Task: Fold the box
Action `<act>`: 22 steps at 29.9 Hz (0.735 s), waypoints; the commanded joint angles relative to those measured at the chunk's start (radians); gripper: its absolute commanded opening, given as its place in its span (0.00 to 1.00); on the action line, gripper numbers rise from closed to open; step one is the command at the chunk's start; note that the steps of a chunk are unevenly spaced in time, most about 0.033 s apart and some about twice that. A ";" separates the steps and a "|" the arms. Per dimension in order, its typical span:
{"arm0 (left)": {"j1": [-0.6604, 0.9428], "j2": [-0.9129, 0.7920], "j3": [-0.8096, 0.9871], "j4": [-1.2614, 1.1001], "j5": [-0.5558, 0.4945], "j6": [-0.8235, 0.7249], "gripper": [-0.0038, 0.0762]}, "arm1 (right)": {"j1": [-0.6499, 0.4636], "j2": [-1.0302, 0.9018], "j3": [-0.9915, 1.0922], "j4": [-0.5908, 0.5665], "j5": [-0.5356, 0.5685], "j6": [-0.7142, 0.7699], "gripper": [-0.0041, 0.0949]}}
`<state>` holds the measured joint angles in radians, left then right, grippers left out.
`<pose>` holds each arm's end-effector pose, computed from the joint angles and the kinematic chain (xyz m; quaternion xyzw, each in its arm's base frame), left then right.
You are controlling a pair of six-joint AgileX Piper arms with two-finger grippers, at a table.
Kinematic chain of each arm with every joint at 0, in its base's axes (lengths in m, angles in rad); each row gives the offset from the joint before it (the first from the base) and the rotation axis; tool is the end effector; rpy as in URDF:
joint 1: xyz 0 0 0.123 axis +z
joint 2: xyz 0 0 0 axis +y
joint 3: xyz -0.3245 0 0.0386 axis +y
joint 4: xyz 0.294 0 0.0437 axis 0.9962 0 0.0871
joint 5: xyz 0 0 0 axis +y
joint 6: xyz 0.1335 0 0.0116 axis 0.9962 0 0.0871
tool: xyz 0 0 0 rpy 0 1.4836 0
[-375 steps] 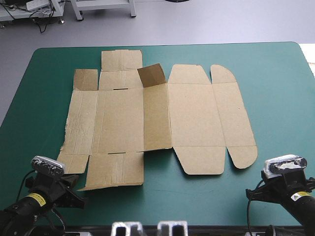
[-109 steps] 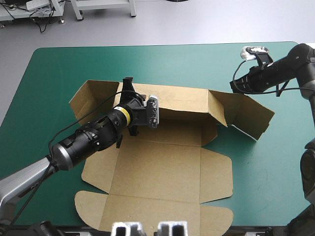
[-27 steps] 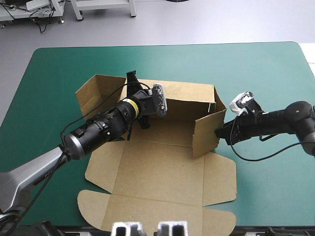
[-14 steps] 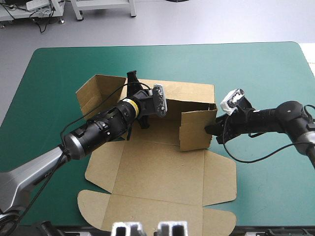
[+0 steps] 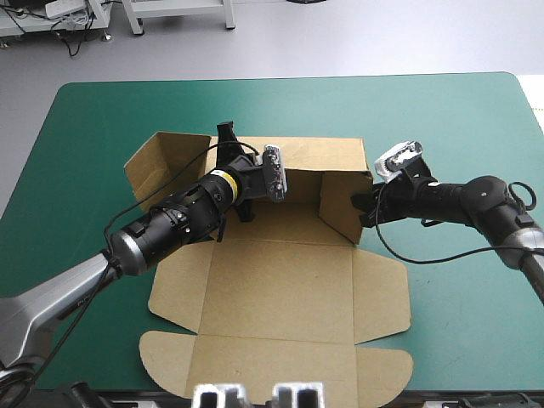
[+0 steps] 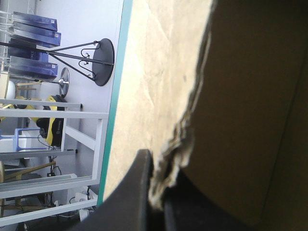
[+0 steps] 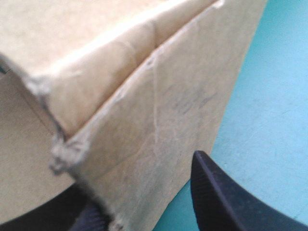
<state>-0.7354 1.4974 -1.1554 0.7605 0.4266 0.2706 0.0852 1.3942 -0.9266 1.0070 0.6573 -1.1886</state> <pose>0.3328 -0.2495 0.3224 0.6134 0.6192 0.1844 0.4541 0.3382 0.0984 0.2757 -0.2687 0.8523 0.2069 0.3983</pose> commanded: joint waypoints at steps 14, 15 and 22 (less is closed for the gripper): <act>0.000 -0.011 -0.011 0.006 0.042 0.002 0.05 | 0.080 -0.032 -0.026 0.049 -0.191 -0.008 0.04; 0.000 -0.008 -0.011 0.028 0.053 0.002 0.07 | 0.080 -0.032 -0.026 0.049 -0.191 -0.008 0.04; 0.000 0.012 -0.011 0.071 0.061 0.002 0.43 | 0.080 -0.032 -0.026 0.049 -0.187 -0.001 0.04</act>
<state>-0.7365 1.5248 -1.1554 0.8409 0.4378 0.2797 0.1621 1.3952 -0.9264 1.0145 0.4785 -1.1816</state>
